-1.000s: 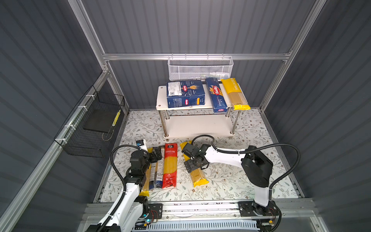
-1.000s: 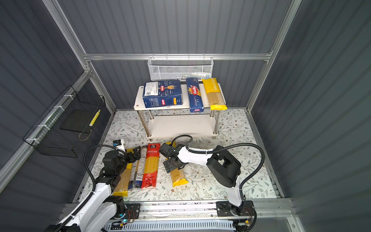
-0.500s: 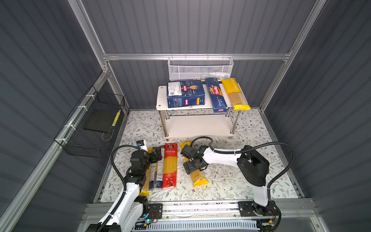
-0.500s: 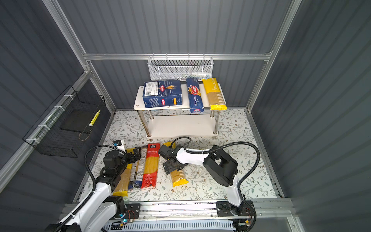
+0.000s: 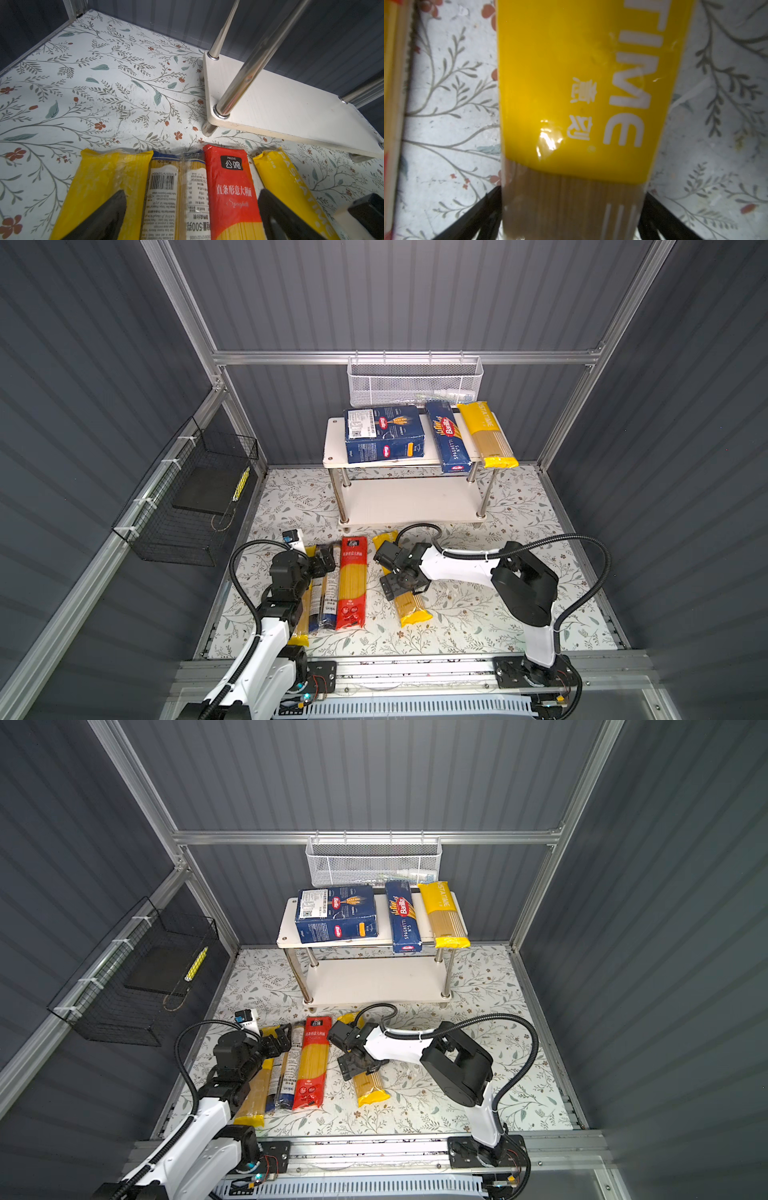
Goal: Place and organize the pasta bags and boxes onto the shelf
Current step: 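Grasp the yellow PASTATIME bag with the right gripper, then lift the yellow PASTATIME bag with the right gripper toward the shelf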
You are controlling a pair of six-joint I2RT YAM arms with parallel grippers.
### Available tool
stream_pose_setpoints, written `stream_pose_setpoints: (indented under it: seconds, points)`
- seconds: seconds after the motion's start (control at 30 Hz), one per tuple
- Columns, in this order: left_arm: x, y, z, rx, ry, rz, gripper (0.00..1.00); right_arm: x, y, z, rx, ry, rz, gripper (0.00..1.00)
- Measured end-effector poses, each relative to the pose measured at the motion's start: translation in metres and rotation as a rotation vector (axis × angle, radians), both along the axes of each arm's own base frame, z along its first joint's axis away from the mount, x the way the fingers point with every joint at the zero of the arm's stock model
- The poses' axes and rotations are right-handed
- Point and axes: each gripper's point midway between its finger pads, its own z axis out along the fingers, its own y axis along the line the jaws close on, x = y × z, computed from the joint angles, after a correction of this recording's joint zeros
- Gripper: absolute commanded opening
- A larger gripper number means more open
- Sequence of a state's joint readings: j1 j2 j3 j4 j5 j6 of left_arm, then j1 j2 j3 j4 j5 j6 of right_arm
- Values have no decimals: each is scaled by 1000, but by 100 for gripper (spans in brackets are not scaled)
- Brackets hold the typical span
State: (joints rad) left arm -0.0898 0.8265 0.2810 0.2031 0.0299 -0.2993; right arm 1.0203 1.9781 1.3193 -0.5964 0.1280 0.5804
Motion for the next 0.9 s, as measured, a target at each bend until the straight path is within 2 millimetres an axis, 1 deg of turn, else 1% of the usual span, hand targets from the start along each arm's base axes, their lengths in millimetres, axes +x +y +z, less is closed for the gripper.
stream_pose_setpoints:
  seconds: [0.03,0.53,0.57,0.63,0.73,0.9]
  points:
    - [0,0,0,1,-1,1,100,0,0,0,2,-2,-2,88]
    - [0,1,1,1,-5,4,100,2,0,0,28,-29,-19,77]
    - [0,1,1,1,-5,4,100,2,0,1,31,-30,-20,74]
    - [0,1,1,1,-5,4,100,2,0,1,39,-34,-22,72]
    - [0,1,1,1,-5,4,100,1,-1,1,46,-37,-25,64]
    - [0,1,1,1,-5,4,100,1,-1,1,49,-39,-27,62]
